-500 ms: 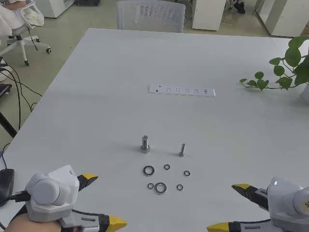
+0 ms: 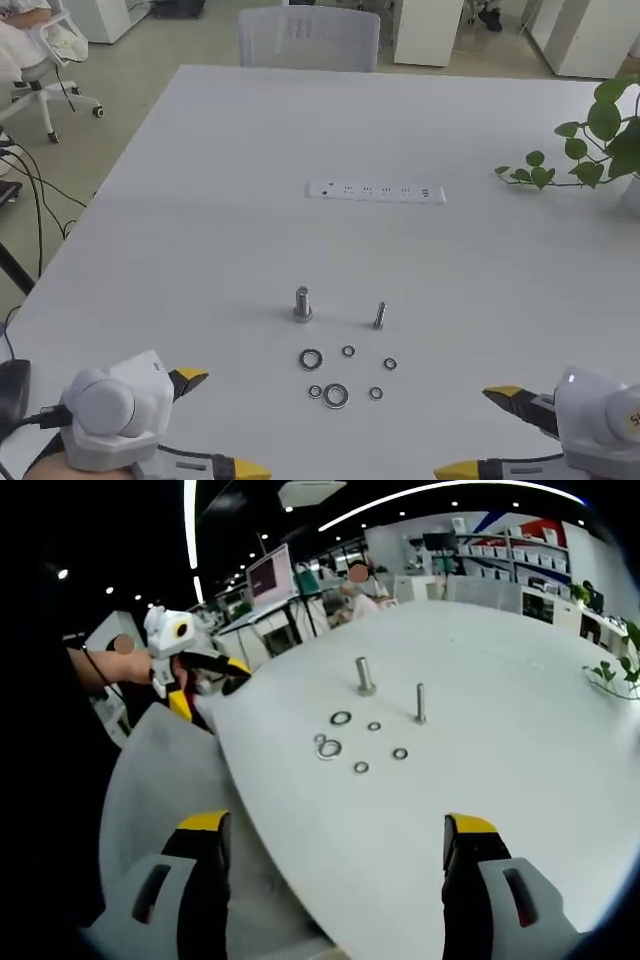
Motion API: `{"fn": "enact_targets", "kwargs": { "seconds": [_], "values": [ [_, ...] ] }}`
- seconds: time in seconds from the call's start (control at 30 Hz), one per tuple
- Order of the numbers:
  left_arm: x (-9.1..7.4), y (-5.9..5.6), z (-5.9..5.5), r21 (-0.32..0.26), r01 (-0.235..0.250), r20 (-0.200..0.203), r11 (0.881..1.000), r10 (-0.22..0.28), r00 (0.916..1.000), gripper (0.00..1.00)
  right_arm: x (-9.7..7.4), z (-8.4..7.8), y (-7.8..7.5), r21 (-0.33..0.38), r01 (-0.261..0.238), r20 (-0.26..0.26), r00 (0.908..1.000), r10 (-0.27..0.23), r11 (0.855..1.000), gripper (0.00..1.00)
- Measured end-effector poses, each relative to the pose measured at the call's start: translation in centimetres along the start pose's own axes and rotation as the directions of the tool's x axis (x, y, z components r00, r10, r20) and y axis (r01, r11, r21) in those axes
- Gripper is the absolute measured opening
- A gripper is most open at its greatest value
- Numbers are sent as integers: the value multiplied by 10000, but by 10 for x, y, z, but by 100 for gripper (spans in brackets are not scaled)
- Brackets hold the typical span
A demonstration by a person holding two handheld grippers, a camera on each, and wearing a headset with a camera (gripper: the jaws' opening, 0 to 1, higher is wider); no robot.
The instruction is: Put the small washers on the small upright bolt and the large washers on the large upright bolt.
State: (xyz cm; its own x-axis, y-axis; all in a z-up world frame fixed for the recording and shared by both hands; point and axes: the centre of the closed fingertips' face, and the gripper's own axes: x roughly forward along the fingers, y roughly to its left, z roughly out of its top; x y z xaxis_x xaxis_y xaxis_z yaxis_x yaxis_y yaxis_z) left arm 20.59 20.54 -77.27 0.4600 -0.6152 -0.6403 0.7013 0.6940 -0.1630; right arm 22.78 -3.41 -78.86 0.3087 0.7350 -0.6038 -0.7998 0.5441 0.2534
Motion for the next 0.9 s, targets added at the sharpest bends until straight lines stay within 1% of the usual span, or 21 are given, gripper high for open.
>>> {"fn": "enact_targets", "kwargs": {
  "seconds": [0.07, 0.23, 0.33, 0.4, 0.5, 0.57, 0.63, 0.67, 0.73, 0.8, 0.83, 0.9],
  "values": [
    [0, -1, -1, 39, 60, -62, 10000, -59, 10000, 89, 1, 1, 1, -8, -29, 7, 10000, 29, 10000, 88],
    [0, 0, -4, 122, 38, -211, 9999, -35, 9998, 88, 6, 2, 1, 211, 7, -150, 9999, -4, 9998, 87],
    [1, 0, -5, 154, 58, -257, 9999, -54, 9997, 88, 8, 5, 5, 107, -106, -241, 9997, 108, 9999, 85],
    [1, 0, -4, 121, 78, -246, 9999, -75, 9997, 88, 10, 6, 5, 36, -101, -316, 9994, 102, 9999, 85],
    [2, 0, -3, 130, 109, -154, 9999, -107, 9998, 89, 12, 16, 6, -200, -179, -67, 9998, 178, 9996, 85],
    [2, -1, -2, 214, 133, -79, 9997, -131, 9999, 89, 14, 19, 7, -235, -212, -82, 9997, 210, 9995, 85],
    [2, -2, -3, 253, 140, -226, 9996, -135, 9997, 90, 19, 21, 9, -333, -307, -303, 9991, 297, 9990, 85],
    [1, -4, -2, 372, 140, -242, 9992, -131, 9996, 91, 22, 20, 8, -414, -361, -465, 9983, 342, 9985, 85],
    [2, -5, -2, 417, 188, -222, 9990, -179, 9996, 91, 26, 21, 8, -614, -424, -666, 9970, 383, 9972, 85],
    [2, -5, -2, 472, 219, -237, 9986, -208, 9995, 91, 29, 25, 8, -775, -459, -683, 9968, 406, 9959, 85],
    [2, -5, 0, 590, 211, -116, 9980, -204, 9997, 91, 30, 27, 8, -800, -488, -709, 9965, 431, 9956, 84],
    [3, -5, 0, 520, 248, -143, 9983, -241, 9996, 91, 32, 28, 7, -846, -543, -932, 9946, 464, 9949, 82]
  ]
}}
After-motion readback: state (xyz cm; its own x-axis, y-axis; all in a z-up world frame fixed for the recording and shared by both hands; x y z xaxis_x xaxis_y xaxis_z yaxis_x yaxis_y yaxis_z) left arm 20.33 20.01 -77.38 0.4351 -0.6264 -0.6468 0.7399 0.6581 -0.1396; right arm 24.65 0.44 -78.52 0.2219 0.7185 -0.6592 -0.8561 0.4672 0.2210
